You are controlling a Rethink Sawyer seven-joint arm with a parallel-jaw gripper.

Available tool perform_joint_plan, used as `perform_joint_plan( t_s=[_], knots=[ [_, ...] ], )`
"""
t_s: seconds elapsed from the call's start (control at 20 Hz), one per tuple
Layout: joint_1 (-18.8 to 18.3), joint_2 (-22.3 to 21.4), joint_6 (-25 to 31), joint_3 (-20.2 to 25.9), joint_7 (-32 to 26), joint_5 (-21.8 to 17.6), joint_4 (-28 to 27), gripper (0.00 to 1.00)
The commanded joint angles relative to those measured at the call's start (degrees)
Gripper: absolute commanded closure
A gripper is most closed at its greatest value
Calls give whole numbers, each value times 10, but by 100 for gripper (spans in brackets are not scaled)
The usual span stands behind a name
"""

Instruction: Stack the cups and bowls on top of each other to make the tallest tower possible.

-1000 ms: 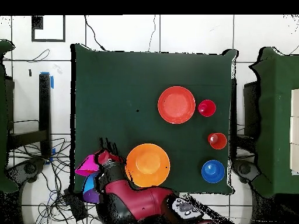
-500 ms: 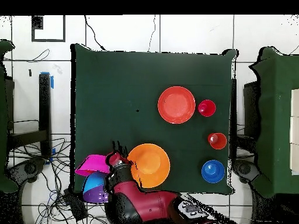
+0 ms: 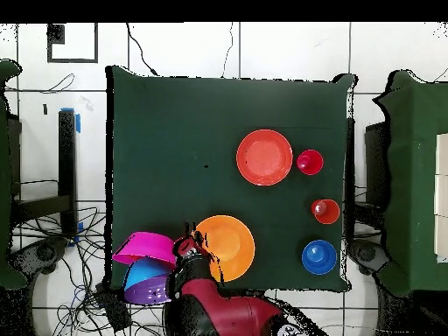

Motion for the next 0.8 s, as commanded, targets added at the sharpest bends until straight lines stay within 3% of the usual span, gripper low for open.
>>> perform_joint_plan(
  t_s=[0.05,0.25,0.55,0.8],
  knots=[
    [23,-44,123,-13,34,35,37,0],
    [39,-33,114,-23,52,34,38,0],
    [53,-56,116,-22,74,34,71,0],
    [68,-7,66,-35,84,27,56,0]
  ],
)
